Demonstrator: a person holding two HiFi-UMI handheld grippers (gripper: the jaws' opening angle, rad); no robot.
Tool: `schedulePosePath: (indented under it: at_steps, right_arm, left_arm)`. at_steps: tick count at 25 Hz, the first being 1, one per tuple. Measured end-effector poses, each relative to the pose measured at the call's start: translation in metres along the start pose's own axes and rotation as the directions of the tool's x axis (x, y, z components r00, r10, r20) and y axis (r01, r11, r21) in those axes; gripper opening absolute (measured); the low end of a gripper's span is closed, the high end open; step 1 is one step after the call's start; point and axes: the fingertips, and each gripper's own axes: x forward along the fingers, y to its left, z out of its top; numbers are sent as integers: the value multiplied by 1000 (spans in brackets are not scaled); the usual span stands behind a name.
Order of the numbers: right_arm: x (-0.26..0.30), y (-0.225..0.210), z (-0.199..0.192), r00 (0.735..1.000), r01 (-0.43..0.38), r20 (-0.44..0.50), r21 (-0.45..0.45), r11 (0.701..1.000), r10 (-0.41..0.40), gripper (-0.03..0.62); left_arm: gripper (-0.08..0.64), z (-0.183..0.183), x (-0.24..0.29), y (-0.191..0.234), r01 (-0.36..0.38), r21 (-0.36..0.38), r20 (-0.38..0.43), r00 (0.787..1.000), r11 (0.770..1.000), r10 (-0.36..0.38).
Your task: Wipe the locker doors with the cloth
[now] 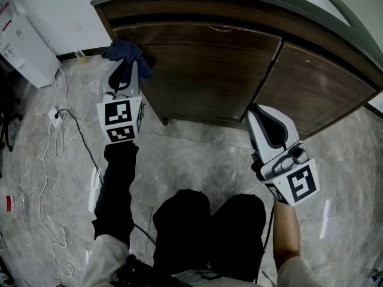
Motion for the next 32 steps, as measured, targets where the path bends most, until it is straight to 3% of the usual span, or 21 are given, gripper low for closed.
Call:
schedulePosePath:
  at_steps: [20,32]
  right_arm:
    - [5,5,-29,999,10,-33,34,999,-9,29]
    - [-1,11,-33,999,13,-49,33,999,-11,29]
  left_arm:
    - [61,-116,-8,-46,58,-57,-180,981,997,-68]
    - [61,-190,-17,-80,102,-75,-313,942,992,-120]
